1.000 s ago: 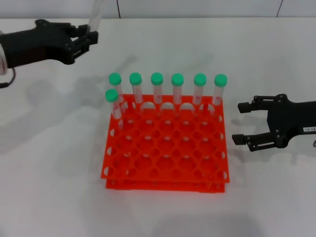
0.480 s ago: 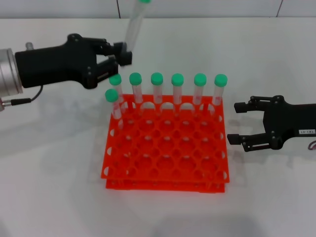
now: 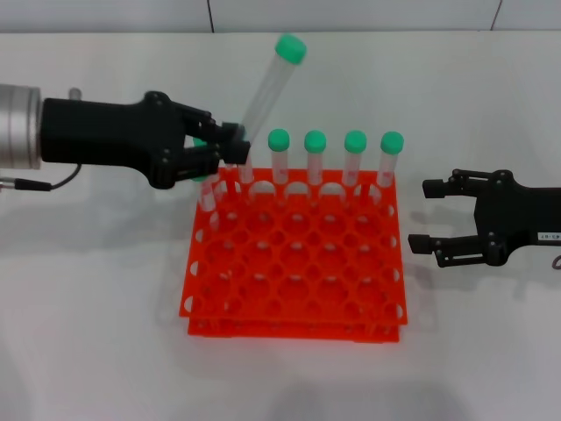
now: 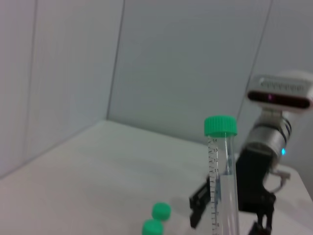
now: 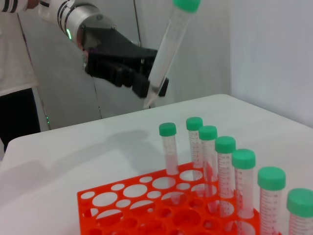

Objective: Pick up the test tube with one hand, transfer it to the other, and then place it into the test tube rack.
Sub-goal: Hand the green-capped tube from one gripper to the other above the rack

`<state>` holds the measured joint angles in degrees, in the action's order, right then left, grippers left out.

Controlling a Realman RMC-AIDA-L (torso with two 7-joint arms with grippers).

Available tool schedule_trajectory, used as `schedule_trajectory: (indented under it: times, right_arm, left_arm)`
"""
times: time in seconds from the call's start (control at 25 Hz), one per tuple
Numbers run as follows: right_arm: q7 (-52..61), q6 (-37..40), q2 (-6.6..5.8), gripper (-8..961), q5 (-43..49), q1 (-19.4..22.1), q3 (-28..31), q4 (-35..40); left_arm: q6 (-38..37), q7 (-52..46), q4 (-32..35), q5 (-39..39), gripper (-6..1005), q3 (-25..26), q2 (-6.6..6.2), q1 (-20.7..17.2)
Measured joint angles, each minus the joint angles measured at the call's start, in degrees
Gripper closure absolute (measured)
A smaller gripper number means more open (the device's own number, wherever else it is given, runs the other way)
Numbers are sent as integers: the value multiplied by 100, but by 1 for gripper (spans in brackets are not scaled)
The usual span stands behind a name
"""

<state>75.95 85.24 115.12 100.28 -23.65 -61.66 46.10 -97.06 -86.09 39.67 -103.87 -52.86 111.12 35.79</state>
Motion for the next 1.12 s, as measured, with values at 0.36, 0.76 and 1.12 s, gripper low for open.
schedule_trajectory:
  times: [0.36, 0.76, 1.12]
  right_arm:
    - [45, 52, -35, 120, -3, 49, 114, 4]
    - [531, 287, -181, 120, -7, 15, 529, 39]
    - [1213, 701, -249, 120, -12, -257, 1099, -54]
  left_arm:
    - [98, 203, -53, -691, 800, -26, 235, 214]
    - [176, 601, -56, -912, 802, -31, 380, 251]
    - [381, 614, -56, -947, 801, -31, 405, 240]
